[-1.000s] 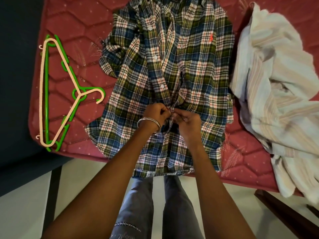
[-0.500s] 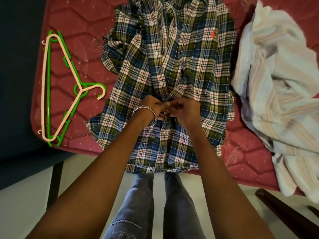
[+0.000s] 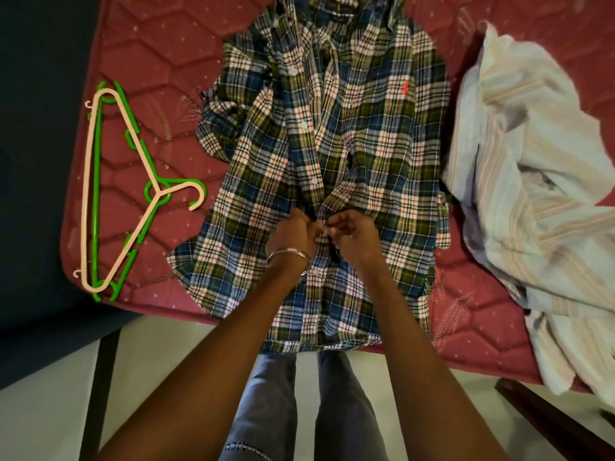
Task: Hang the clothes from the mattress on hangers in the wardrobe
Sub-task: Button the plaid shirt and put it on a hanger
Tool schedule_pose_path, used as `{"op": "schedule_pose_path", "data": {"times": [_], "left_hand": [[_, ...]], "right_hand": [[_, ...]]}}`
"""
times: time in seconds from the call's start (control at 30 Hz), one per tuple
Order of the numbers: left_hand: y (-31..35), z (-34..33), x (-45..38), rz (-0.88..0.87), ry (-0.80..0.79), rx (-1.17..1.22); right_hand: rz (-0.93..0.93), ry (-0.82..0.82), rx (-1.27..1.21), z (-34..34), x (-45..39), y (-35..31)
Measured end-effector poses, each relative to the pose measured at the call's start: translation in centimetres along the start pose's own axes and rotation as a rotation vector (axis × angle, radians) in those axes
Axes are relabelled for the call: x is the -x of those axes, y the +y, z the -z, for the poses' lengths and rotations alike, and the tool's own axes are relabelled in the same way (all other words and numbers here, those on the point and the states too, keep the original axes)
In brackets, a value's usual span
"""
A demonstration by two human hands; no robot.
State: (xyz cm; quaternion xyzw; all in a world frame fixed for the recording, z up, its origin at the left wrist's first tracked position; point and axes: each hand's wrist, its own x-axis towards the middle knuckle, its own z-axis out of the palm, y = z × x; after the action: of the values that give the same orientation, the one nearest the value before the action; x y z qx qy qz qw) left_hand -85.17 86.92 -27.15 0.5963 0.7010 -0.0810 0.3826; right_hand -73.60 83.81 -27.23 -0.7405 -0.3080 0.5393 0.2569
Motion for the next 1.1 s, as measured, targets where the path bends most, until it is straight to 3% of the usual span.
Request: {"op": "schedule_pose_path", "data": {"times": [0.07, 0.13, 0.2, 0.27, 0.37, 0.5, 0.67, 0.73, 0.8, 0.87, 1.0, 1.1], "left_hand": [[-0.2, 0.5, -0.2, 0.002, 0.097, 0.029], [0.0, 1.5, -0.8, -0.121, 0.235, 0.125], [1.0, 2.9, -1.9, -0.257, 0.332, 0.213], [2.4, 3.8, -3.6, -0.289, 0.314, 0.267], [3.3, 3.6, -6.4, -0.145, 0.202, 0.227], [3.5, 2.3, -7.8, -0.003, 0.132, 0.068], [4.7, 1.7, -7.6, 0.173, 0.166, 0.028], [4.8, 1.6, -7.7, 0.265, 0.178, 0.104], [4.4, 1.6, -7.9, 0.257, 0.174, 0.18], [3.7, 1.6, -8.1, 0.177, 0.171, 0.293], [2.3, 2.1, -7.1, -0.008, 0.103, 0.608], [2.1, 2.6, -6.4, -0.125, 0.056, 0.597]], "right_hand": [[0.109, 0.197, 0.254, 0.4, -0.5, -0.8], [0.279, 0.553, 0.273, 1.2, -0.9, -2.6], [0.351, 0.692, 0.237, 1.4, -2.2, -4.6], [0.238, 0.568, 0.388, 0.6, -4.1, -5.8], [-0.08, 0.388, 0.761, -0.9, -6.0, -5.6], [-0.21, 0.391, 0.688, -1.5, -6.5, -4.4], [-0.108, 0.519, 0.502, -0.5, -6.3, -2.4], [-0.133, 0.584, 0.138, 0.6, -6.0, -1.7], [-0.182, 0.513, -0.316, 1.2, -5.4, -1.8], [-0.121, 0.411, -0.483, 0.9, -5.0, -1.9], [0.13, 0.462, -0.058, -1.0, -4.7, -2.2], [0.215, 0.531, 0.051, -1.6, -4.8, -3.3]]}}
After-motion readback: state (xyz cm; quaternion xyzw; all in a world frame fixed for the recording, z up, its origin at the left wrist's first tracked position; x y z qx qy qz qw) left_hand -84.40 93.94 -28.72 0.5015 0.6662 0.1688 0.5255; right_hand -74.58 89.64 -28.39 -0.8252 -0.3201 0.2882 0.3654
